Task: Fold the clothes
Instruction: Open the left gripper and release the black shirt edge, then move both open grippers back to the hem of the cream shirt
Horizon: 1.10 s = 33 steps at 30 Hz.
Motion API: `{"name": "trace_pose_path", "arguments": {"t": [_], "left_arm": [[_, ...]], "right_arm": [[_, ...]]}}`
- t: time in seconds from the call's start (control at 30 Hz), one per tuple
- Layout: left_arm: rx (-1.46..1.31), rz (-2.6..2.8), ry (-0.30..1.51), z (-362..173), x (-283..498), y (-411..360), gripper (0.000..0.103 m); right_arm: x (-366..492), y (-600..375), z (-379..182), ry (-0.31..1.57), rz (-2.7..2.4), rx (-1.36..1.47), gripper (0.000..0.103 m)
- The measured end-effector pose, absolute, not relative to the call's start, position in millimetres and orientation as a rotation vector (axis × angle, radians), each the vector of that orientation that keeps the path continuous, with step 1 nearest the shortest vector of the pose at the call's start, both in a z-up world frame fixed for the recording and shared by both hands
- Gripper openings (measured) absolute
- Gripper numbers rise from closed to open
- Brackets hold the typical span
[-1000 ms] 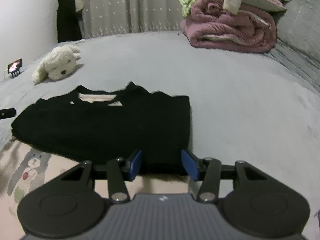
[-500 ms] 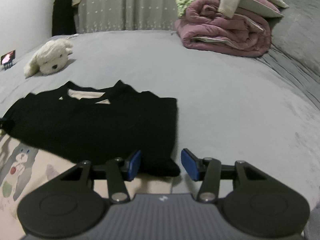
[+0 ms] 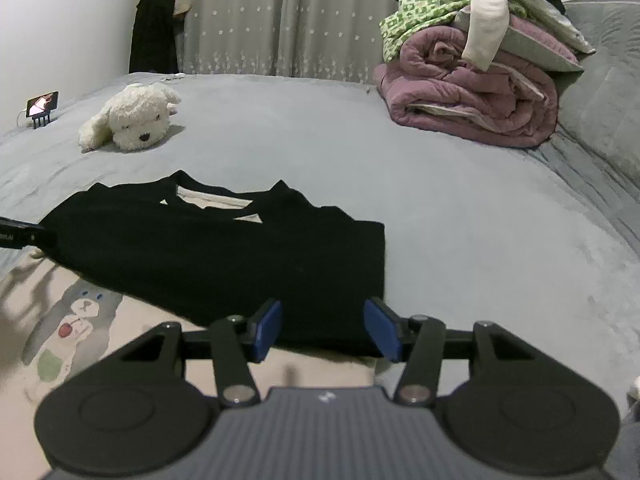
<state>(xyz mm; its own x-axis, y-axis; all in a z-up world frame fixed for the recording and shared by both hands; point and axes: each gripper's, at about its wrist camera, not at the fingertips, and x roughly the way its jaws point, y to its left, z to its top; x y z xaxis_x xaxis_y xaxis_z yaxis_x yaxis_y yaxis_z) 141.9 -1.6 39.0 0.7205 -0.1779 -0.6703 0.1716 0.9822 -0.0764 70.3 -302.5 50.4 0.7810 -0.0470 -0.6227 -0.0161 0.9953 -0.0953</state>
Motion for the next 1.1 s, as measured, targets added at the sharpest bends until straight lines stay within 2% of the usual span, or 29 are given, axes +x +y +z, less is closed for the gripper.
{"name": "trace_pose_path", "arguments": {"t": [0.33, 0.6, 0.73, 1.1], "left_arm": [[-0.032, -0.272, 0.784, 48, 114, -19, 0.023], [0.110, -0.303, 0.854, 25, 90, -50, 0.023], [0.144, -0.293, 0.850, 16, 85, -46, 0.027], [0.161, -0.264, 0.821, 13, 55, -15, 0.028]], "right_arm": [[60, -287, 47, 0.755, 0.086, 0.029, 0.052], [56, -260, 15, 0.861, 0.121, 0.014, 0.058], [52, -254, 9, 0.856, 0.108, -0.009, 0.062], [25, -258, 9, 0.860, 0.115, -0.041, 0.071]]}}
